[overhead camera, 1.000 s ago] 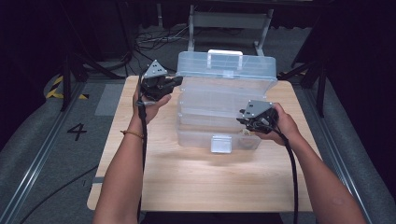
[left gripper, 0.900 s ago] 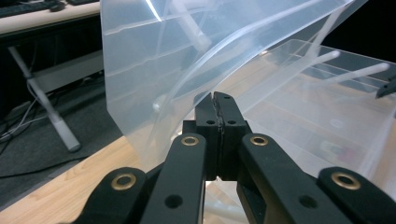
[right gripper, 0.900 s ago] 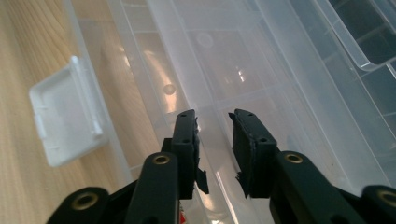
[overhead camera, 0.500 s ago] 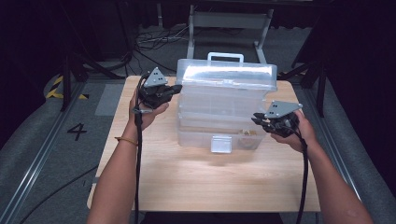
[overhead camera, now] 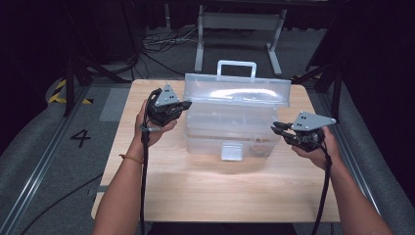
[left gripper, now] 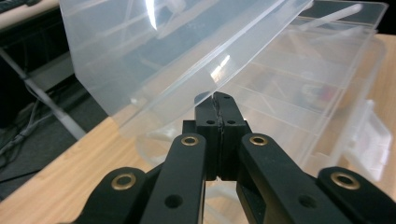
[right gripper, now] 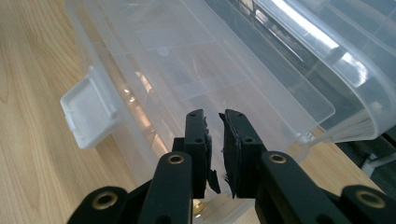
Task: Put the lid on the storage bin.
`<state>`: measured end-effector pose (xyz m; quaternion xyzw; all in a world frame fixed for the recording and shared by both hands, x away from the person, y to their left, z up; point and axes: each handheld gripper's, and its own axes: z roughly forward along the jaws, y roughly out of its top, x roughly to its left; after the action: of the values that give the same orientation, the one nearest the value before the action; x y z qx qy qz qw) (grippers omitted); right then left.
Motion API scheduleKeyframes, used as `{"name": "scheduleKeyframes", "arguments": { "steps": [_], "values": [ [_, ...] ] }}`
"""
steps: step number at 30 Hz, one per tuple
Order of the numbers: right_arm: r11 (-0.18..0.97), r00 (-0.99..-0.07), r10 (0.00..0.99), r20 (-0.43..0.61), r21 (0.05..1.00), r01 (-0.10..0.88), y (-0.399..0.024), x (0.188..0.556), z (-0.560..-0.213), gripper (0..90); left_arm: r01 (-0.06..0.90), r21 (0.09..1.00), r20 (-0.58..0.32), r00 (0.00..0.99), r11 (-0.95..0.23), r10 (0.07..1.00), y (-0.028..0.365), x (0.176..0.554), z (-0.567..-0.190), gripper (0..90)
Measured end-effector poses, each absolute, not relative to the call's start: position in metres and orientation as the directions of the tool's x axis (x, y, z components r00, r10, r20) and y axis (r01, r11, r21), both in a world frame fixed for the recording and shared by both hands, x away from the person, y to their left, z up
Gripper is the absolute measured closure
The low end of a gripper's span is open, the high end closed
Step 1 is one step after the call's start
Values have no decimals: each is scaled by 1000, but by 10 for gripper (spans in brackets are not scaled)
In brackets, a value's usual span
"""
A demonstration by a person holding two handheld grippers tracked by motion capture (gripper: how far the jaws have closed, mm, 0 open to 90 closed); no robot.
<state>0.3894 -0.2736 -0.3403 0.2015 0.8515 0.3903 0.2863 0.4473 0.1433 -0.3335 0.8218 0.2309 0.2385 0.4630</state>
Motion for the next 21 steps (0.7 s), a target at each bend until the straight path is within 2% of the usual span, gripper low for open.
{"name": "scheduleKeyframes", "arguments": {
  "steps": [21],
  "values": [
    [582,-725,637,-261,780,230,-291,383,-369,722,149,832,214,802,-534,558,139,424,-347,900]
  ]
}}
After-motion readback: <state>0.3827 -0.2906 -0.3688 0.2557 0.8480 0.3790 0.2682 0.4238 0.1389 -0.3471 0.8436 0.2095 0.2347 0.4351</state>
